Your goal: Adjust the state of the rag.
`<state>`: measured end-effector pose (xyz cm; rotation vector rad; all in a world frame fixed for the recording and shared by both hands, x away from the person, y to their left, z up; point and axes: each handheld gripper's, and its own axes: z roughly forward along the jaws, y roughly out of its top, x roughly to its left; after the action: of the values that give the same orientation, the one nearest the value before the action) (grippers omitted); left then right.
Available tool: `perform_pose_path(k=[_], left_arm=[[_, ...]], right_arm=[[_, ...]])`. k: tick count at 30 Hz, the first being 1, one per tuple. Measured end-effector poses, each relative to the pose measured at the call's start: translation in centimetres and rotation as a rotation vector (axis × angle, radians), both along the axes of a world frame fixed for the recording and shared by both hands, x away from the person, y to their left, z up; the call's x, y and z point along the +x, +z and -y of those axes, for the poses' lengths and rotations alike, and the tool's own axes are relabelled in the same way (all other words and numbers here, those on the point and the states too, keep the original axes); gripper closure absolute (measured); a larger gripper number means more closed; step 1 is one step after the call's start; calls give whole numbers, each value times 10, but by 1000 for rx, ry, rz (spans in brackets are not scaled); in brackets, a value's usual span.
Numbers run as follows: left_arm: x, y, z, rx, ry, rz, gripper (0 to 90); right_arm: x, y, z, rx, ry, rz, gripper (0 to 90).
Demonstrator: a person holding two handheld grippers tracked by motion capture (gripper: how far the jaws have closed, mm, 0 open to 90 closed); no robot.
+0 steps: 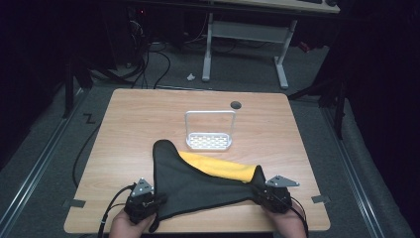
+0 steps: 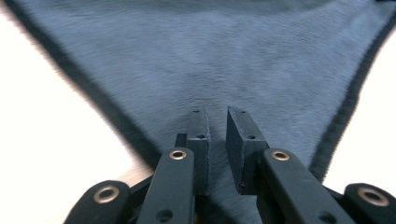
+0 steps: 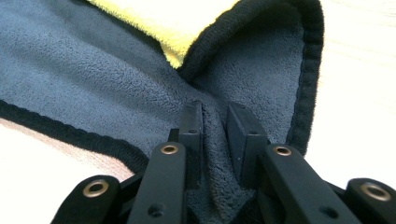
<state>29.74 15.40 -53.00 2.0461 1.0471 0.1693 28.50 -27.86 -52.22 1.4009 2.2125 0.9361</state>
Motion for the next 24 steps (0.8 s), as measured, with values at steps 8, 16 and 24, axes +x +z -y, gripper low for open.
perform_pose_path(k=[8,16,24], left_arm=[[5,2,-4,1,50,1,783],[21,4,36,-34,-32,-9,687],[12,0,26,-2,-41,10,717]], right_arm=[[-3,5,-1,5,2,16,711],[3,12,0,7,-42,83,702],[2,-1,-11,-37,-13,31,702]])
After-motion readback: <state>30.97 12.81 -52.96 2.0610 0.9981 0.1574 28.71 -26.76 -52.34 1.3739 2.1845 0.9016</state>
